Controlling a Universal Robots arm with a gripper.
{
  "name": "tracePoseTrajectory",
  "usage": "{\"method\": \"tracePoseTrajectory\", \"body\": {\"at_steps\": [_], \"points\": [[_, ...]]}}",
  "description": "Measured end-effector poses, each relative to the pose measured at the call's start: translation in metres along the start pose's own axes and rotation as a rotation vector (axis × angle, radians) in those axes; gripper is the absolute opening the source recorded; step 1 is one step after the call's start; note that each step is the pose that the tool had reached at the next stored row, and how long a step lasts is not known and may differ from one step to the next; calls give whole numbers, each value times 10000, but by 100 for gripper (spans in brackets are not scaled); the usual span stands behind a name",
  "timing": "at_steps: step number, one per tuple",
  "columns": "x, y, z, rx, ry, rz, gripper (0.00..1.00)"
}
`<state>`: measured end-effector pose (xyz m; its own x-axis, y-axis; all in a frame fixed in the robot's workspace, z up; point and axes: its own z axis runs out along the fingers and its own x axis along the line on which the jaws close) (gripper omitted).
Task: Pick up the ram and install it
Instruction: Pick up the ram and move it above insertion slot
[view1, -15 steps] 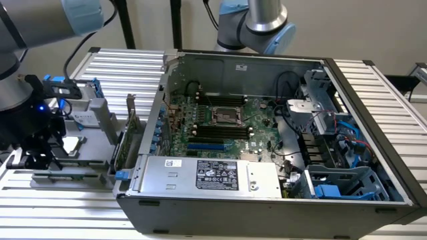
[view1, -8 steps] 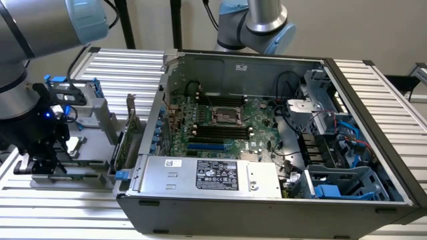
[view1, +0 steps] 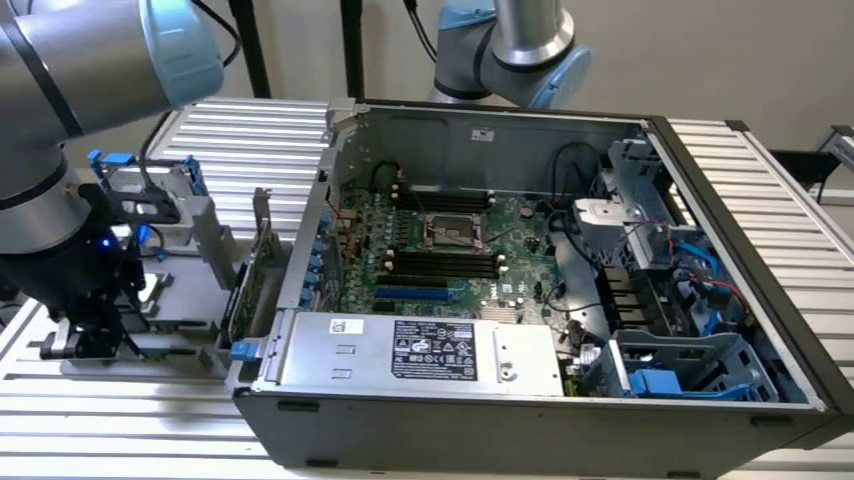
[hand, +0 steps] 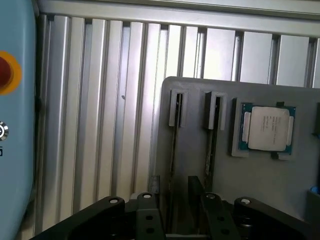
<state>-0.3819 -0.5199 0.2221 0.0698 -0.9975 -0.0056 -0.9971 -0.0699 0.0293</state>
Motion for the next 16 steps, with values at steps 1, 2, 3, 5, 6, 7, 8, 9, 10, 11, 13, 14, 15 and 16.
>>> {"method": "tracePoseTrajectory", "body": {"at_steps": [1, 2, 3, 5, 6, 7, 8, 9, 10, 11, 13, 14, 15, 16], "points": [[2, -1, 17, -5, 0, -13, 36], [3, -2, 36, -7, 0, -26, 36], [5, -3, 54, -9, 0, -38, 36], [7, -4, 89, -13, 1, -56, 36], [8, -5, 108, -14, 2, -63, 36], [8, -5, 126, -13, 1, -66, 36], [8, -6, 146, -13, 1, -67, 36], [8, -7, 163, -13, 1, -68, 36], [8, -7, 181, -13, 1, -68, 36], [9, -8, 199, -13, 1, -69, 36], [8, -9, 225, -16, 1, -69, 36], [6, -10, 233, -23, 0, -69, 36], [3, -10, 237, -34, 1, -69, 36], [-1, -10, 242, -47, -1, -67, 36]]}}
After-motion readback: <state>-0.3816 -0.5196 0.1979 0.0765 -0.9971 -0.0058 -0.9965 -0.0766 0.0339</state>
